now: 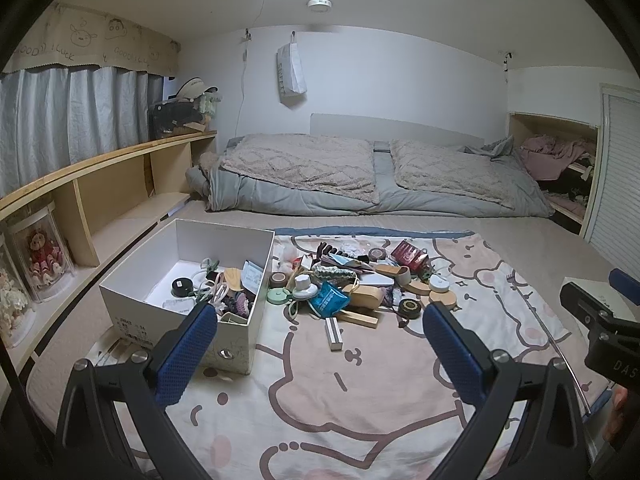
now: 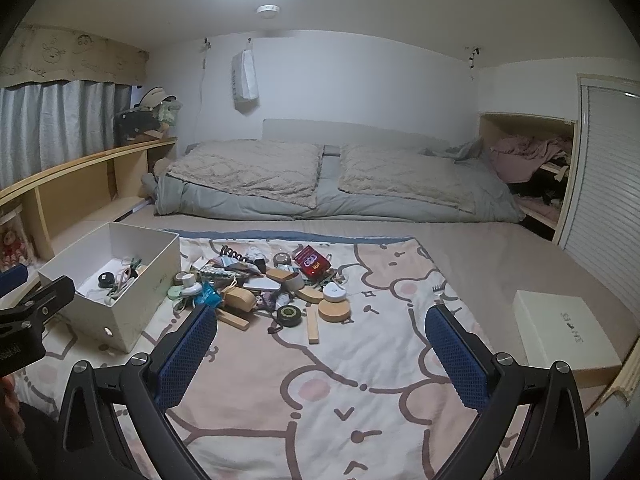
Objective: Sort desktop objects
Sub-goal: 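Move both tools toward the pile, right to wooden stick, left to white box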
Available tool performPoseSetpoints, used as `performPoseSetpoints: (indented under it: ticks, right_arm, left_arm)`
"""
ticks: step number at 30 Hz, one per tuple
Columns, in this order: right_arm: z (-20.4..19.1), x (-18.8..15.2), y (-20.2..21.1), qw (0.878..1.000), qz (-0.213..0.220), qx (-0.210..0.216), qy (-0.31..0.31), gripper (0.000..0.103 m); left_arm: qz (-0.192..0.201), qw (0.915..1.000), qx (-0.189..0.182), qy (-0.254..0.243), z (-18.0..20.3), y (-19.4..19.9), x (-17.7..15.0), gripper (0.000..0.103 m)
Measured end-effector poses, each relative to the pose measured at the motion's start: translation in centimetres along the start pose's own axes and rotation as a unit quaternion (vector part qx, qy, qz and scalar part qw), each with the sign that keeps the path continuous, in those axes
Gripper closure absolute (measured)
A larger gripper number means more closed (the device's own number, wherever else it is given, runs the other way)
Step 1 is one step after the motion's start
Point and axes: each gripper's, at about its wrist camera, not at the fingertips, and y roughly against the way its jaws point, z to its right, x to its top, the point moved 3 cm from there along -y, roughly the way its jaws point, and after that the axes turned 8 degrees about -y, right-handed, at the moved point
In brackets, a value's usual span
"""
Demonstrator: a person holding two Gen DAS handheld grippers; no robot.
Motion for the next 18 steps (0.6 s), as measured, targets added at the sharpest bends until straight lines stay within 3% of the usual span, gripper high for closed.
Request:
performPoseSetpoints:
  ticks: [18]
  right_arm:
    - [-0.4,-3.3,-5.4,0.997,-0.080,0.012,-0.007,0.000]
  left_arm:
    - [-0.081,0.9967,-0.003,-0.005,0.5,-5.9,-3.1,0.000]
